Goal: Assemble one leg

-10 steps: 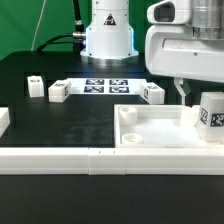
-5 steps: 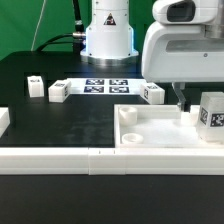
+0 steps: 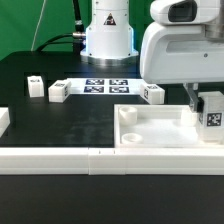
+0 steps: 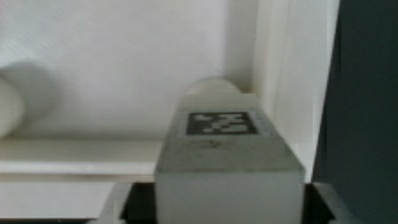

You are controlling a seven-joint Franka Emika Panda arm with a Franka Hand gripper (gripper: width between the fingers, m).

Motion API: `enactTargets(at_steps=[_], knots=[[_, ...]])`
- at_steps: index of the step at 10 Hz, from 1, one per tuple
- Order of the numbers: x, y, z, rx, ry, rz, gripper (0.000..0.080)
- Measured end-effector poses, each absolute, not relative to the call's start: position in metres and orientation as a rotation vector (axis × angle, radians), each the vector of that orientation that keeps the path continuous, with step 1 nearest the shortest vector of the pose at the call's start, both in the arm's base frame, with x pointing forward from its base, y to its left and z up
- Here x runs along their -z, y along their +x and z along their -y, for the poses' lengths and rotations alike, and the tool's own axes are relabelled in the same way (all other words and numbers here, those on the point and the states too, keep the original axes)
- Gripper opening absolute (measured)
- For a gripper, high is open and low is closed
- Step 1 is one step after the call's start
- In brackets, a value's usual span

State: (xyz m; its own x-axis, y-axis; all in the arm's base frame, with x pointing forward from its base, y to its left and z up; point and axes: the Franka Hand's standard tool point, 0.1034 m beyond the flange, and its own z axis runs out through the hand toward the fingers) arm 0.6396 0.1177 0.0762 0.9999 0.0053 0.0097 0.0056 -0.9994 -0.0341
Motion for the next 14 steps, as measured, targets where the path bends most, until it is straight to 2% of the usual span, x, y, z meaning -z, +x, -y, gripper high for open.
enactTargets(at_steps=[2,11,14], knots=[[-0.076,0.6395,-0.1177,0.014,-3.107,-0.027,0.029],[-0.0731,0.6359,-0.1143,0.005,-2.501,-1.747,0.0291],[-0.073,0.6361,-0.1116,-0.038,-2.325,-1.948,0.0291]])
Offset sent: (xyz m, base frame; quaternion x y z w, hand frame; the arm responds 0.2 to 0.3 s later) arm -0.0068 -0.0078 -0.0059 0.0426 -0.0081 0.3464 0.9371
